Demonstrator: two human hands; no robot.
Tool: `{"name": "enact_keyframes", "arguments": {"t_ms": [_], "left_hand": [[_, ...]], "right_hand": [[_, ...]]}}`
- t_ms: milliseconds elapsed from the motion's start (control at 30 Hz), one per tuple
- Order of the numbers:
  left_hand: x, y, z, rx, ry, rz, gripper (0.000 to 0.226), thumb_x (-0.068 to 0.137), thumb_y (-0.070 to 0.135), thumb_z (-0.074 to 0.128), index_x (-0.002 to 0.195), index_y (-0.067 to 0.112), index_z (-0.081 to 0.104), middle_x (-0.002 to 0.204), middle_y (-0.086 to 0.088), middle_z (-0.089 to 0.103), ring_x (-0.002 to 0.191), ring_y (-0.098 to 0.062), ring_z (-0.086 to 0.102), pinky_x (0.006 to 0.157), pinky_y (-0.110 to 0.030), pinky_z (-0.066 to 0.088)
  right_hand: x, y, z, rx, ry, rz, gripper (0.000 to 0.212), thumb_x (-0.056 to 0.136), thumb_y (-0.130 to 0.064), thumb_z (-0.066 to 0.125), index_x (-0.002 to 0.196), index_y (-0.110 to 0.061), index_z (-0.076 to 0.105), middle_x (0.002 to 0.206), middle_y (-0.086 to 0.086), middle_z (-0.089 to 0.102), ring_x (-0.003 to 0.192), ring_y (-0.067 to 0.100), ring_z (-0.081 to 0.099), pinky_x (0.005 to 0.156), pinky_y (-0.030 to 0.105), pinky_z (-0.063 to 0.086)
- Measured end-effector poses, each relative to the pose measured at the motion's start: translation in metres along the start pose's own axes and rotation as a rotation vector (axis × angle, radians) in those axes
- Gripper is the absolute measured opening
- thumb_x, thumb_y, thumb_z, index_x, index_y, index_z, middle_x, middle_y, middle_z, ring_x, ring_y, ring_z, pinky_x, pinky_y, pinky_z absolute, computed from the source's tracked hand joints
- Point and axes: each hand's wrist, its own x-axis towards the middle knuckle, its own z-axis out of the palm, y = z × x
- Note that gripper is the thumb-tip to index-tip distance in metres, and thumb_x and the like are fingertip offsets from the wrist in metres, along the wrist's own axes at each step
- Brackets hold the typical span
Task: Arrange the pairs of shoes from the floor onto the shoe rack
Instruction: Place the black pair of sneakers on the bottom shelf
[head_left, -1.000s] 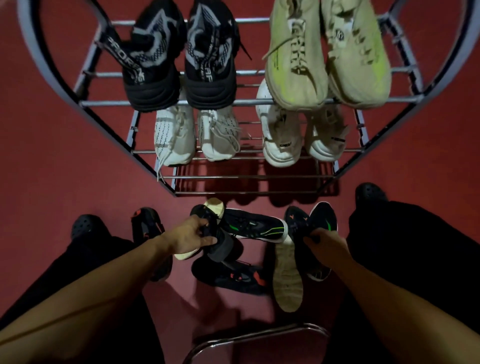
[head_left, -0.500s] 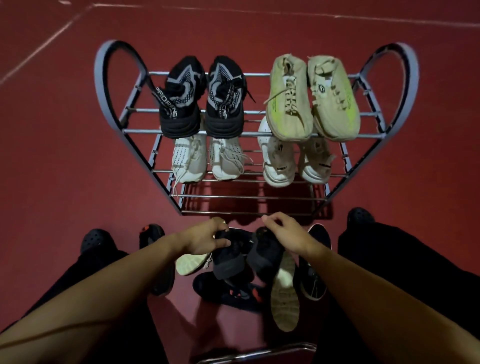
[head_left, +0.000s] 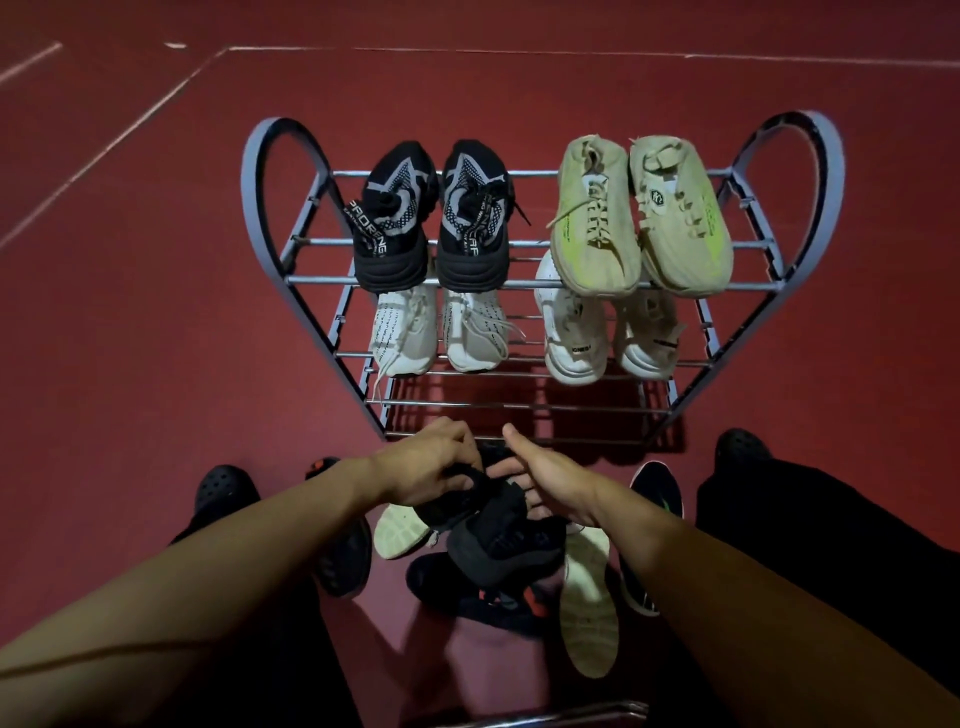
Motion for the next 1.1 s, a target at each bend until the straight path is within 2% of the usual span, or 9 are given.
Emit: {"name": "enact_keyframes", "arguments": {"t_ms": [133, 267, 433, 500, 600, 733, 833, 933, 1100], "left_hand": [[-0.002, 0.004, -0.005, -0.015, 0.074, 0.001, 0.016, 0.095, 0.027, 0.062, 0.111, 0.029, 0.066, 0.126, 0.004, 0.041, 0.120, -0.013, 0.036, 0.103, -0.025, 0.029], [-0.006, 0.006, -0.012, -0.076, 0.112, -0.041, 0.018, 0.096, 0.027, 0.061, 0.114, 0.030, 0.061, 0.128, 0.006, 0.042, 0.123, -0.012, 0.039, 0.110, -0.032, 0.035], [-0.019, 0.008, -0.018, -0.281, 0.254, -0.224, 0.044, 0.096, 0.029, 0.059, 0.138, 0.031, 0.047, 0.135, 0.005, 0.040, 0.128, -0.015, 0.039, 0.113, -0.034, 0.033], [-0.025, 0.003, -0.015, -0.382, 0.264, -0.354, 0.049, 0.094, 0.033, 0.061, 0.140, 0.031, 0.045, 0.135, 0.001, 0.040, 0.129, -0.021, 0.042, 0.114, -0.041, 0.037], [-0.036, -0.003, -0.005, -0.530, 0.239, -0.511, 0.077, 0.078, 0.047, 0.070, 0.145, 0.027, 0.036, 0.140, -0.003, 0.040, 0.132, -0.024, 0.044, 0.112, -0.045, 0.040], [-0.041, -0.007, 0.013, -0.766, 0.171, -0.607, 0.098, 0.077, 0.047, 0.081, 0.150, 0.018, 0.022, 0.155, -0.008, 0.032, 0.142, -0.028, 0.034, 0.112, -0.040, 0.036], [-0.039, -0.009, 0.031, -0.775, -0.001, -0.642, 0.109, 0.078, 0.050, 0.079, 0.157, 0.018, 0.010, 0.162, -0.012, 0.021, 0.149, -0.030, 0.024, 0.116, -0.042, 0.033], [-0.032, -0.011, 0.042, -0.769, -0.126, -0.648, 0.104, 0.085, 0.045, 0.075, 0.159, 0.014, 0.009, 0.162, -0.009, 0.027, 0.147, -0.026, 0.031, 0.114, -0.035, 0.035], [-0.013, -0.022, 0.065, -0.719, -0.212, -0.675, 0.081, 0.089, 0.043, 0.071, 0.153, 0.017, 0.029, 0.147, -0.005, 0.049, 0.125, -0.017, 0.052, 0.104, -0.026, 0.039]], "right_hand": [[-0.006, -0.004, 0.001, 0.089, -0.028, 0.010, 0.092, 0.080, -0.085, 0.030, 0.106, -0.007, 0.070, 0.084, 0.007, 0.069, 0.069, 0.019, 0.058, 0.067, 0.028, 0.049], [-0.013, -0.004, 0.009, 0.193, -0.091, -0.002, 0.094, 0.082, -0.084, 0.026, 0.118, -0.006, 0.062, 0.111, 0.014, 0.071, 0.095, 0.027, 0.068, 0.083, 0.034, 0.052], [-0.020, -0.001, 0.021, 0.315, -0.119, -0.026, 0.096, 0.083, -0.083, 0.026, 0.138, -0.007, 0.048, 0.140, 0.016, 0.055, 0.132, 0.030, 0.049, 0.080, 0.032, 0.049], [-0.021, 0.004, 0.025, 0.322, -0.093, -0.060, 0.091, 0.086, -0.079, 0.027, 0.141, -0.010, 0.045, 0.139, 0.011, 0.057, 0.128, 0.022, 0.051, 0.075, 0.028, 0.042], [-0.024, 0.008, 0.032, 0.411, -0.069, -0.108, 0.071, 0.094, -0.065, 0.031, 0.140, -0.012, 0.044, 0.136, 0.006, 0.060, 0.116, 0.017, 0.055, 0.070, 0.029, 0.037], [-0.024, 0.009, 0.034, 0.617, -0.056, -0.139, 0.057, 0.101, -0.041, 0.039, 0.147, -0.009, 0.030, 0.138, 0.006, 0.056, 0.124, 0.019, 0.050, 0.090, 0.035, 0.045], [-0.015, 0.016, 0.033, 0.756, -0.074, -0.127, 0.063, 0.096, -0.026, 0.053, 0.150, -0.005, 0.028, 0.148, 0.011, 0.045, 0.133, 0.023, 0.046, 0.083, 0.038, 0.056], [-0.007, 0.026, 0.028, 0.840, -0.110, -0.070, 0.071, 0.086, -0.016, 0.064, 0.148, -0.003, 0.032, 0.151, 0.013, 0.040, 0.136, 0.027, 0.044, 0.083, 0.041, 0.058], [0.015, 0.028, 0.020, 0.935, -0.123, 0.010, 0.039, 0.093, -0.014, 0.057, 0.129, 0.000, 0.053, 0.132, 0.014, 0.058, 0.134, 0.029, 0.046, 0.093, 0.045, 0.055]]}}
